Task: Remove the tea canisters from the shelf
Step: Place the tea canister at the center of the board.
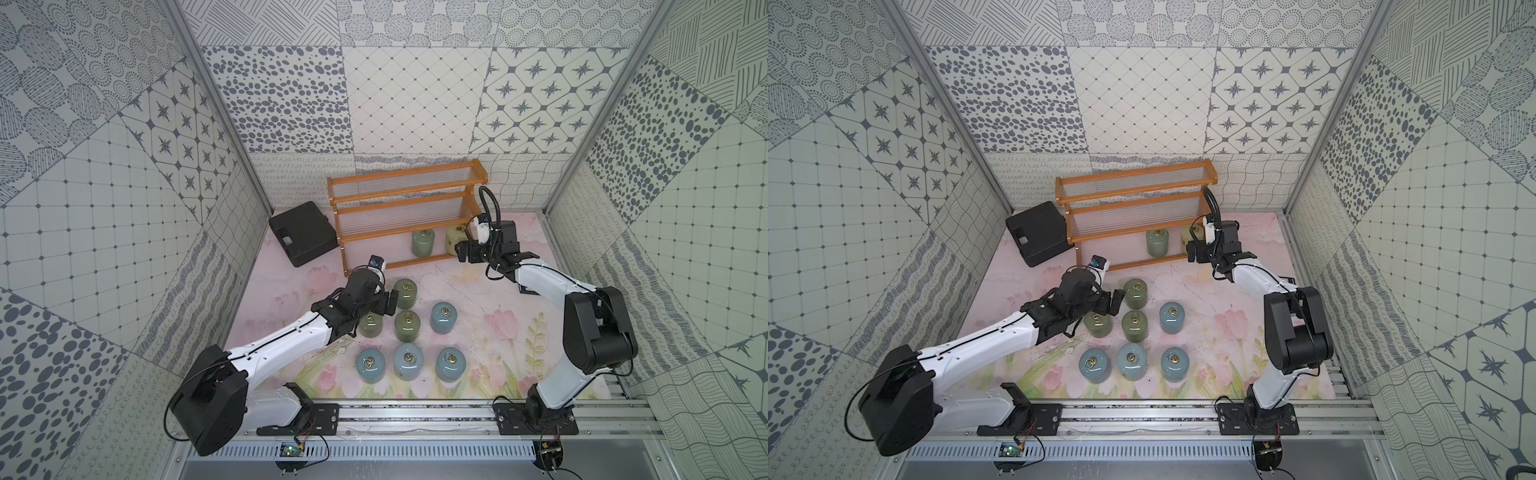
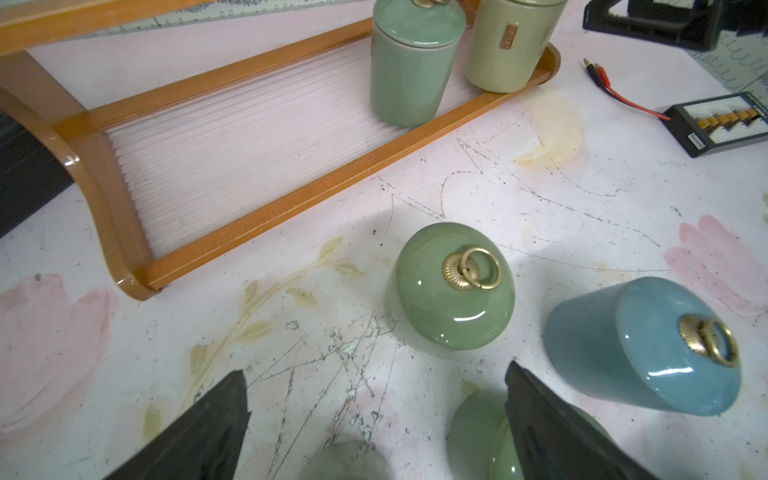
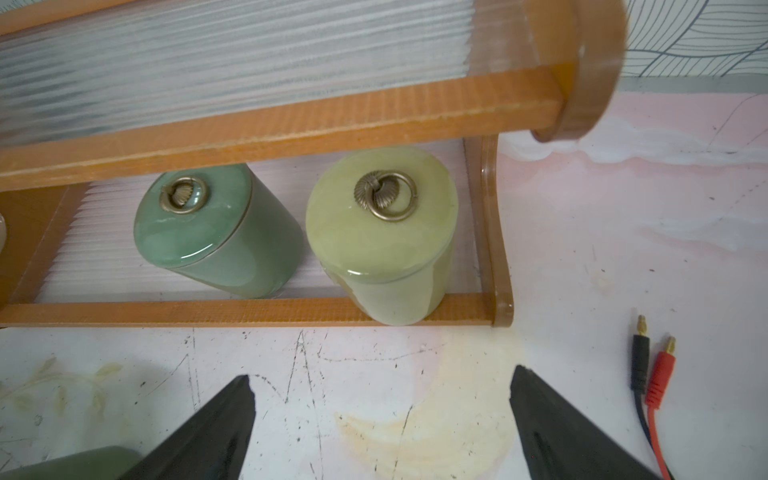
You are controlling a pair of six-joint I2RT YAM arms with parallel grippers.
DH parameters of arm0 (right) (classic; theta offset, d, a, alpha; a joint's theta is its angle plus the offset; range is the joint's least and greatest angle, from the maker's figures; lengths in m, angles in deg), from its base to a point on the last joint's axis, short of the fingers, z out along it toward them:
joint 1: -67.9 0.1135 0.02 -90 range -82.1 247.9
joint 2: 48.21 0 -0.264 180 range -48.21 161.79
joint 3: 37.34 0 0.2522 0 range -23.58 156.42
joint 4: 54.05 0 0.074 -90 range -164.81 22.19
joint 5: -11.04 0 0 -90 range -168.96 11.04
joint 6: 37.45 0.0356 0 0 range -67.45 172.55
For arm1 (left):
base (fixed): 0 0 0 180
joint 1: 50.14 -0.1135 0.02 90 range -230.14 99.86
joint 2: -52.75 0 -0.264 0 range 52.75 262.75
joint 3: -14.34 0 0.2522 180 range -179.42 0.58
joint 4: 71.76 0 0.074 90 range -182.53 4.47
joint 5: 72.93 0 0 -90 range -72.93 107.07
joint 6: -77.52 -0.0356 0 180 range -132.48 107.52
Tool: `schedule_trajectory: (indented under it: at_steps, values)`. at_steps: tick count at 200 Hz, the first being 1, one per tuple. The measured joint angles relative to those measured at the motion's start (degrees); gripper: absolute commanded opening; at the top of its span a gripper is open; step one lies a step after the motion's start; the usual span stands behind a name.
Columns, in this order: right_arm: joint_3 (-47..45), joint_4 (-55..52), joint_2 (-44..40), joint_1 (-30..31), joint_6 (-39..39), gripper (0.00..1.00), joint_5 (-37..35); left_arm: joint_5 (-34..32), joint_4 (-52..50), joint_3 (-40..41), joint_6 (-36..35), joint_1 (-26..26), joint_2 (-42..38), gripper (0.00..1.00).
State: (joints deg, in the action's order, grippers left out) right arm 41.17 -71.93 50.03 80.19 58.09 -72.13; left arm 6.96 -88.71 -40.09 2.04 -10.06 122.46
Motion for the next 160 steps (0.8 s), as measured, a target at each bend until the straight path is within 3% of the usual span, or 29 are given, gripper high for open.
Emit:
schedule_trajectory:
  at_steps: [73, 160]
  values:
    - [8.5, 0.0, 8.5, 0.0, -1.8, 1.0, -0.3, -3.8, -1.9, 9.1, 5.3, -0.5, -10.9, 1.0]
    - [14.2, 0.0, 14.3, 0.0, -3.7, 1.0, 0.7, -5.3, -3.0, 11.5, 8.4, -0.5, -12.9, 1.0]
